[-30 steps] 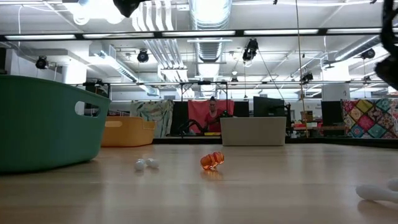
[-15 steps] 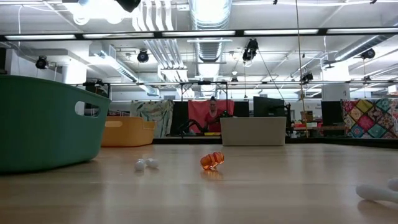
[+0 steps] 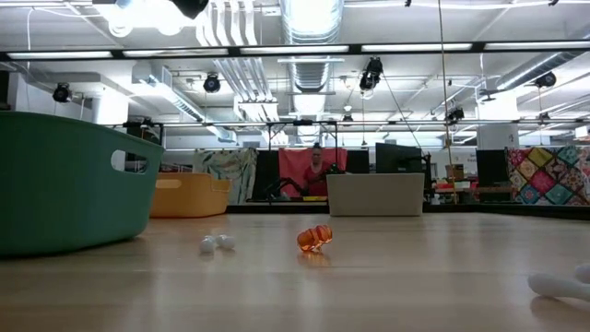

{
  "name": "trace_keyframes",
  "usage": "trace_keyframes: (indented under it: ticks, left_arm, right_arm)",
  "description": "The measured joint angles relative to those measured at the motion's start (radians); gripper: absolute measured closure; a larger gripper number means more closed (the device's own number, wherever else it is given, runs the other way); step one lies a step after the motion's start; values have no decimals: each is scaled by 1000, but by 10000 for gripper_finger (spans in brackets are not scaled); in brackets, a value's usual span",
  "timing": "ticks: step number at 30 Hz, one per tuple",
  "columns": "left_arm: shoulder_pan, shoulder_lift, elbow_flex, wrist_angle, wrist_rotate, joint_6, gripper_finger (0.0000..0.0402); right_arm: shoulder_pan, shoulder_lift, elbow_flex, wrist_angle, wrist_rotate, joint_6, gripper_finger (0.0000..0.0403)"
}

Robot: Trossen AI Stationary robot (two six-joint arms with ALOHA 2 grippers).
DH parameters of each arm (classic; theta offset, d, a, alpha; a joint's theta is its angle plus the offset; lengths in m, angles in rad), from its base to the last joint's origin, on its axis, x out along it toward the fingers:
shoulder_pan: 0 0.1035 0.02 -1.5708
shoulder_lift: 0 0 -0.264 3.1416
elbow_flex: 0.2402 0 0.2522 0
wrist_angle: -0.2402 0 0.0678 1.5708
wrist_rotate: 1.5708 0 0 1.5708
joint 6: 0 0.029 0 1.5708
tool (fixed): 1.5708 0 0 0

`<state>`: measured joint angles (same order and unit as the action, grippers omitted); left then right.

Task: Sort Halloween decoration
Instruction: Put the white bone toy into the orange bin

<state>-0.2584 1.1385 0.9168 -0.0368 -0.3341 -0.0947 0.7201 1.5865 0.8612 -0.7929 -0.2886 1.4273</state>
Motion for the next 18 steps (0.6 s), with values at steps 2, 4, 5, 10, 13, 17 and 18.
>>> trace_keyframes:
  ticks: [2, 4, 5, 10, 13, 17, 18]
  left_arm:
    - [0, 0, -1, 0, 0, -5, 263]
    - [0, 0, -1, 0, 0, -15, 263]
    - [0, 0, -1, 0, 0, -19, 263]
    - [-7, 0, -2, 0, 0, -22, 263]
    - [-12, 0, -3, 0, 0, -23, 263]
    - [-16, 0, -15, 2, 0, -23, 263]
    - [-16, 0, -22, 1, 0, -23, 263]
  right_arm:
    - [0, -26, 0, -4, 27, 0, 390]
    - [-5, -62, 4, -12, 79, 2, 391]
    - [-9, -85, 12, -6, 108, 2, 391]
    - [-67, -196, 46, 43, 293, -76, 391]
    - [-134, -256, 58, 130, 438, -220, 391]
    - [-260, -300, 61, 328, 500, -502, 391]
    - [-297, -304, 61, 384, 499, -576, 391]
